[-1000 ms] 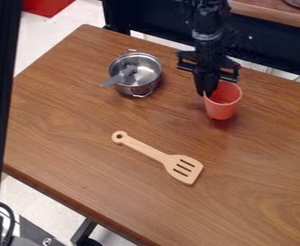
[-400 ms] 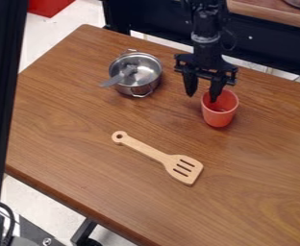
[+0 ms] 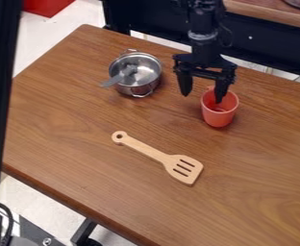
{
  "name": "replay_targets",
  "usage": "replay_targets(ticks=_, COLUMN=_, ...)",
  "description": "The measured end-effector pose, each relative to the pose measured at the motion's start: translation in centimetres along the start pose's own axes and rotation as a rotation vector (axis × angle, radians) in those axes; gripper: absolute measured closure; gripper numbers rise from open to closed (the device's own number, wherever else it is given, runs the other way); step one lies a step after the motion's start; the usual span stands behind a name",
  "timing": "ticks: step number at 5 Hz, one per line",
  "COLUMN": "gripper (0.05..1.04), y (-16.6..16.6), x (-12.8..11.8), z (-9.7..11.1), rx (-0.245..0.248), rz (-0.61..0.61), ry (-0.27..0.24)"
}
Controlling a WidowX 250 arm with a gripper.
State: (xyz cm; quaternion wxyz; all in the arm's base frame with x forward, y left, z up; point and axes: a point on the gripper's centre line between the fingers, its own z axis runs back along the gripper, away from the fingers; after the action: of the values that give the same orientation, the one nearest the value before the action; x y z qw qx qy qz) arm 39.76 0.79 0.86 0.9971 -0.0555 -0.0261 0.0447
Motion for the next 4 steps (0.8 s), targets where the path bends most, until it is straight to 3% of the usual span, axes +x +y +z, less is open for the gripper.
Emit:
replay_targets(ticks=1, gripper=0.085, y=1.0, x=0.1, z=2.3, rx=-0.029, rz=0.022, ry=-0.049)
replay_targets(ticks=3, gripper=0.085, y=4.6, x=0.2, z=3.2, rx=0.019, rz=0.074, ry=-0.059)
replay_targets(ticks=4, gripper=0.085, y=5.7, x=-0.1, z=3.1, rx=0.01, rz=0.068, ry=-0.055)
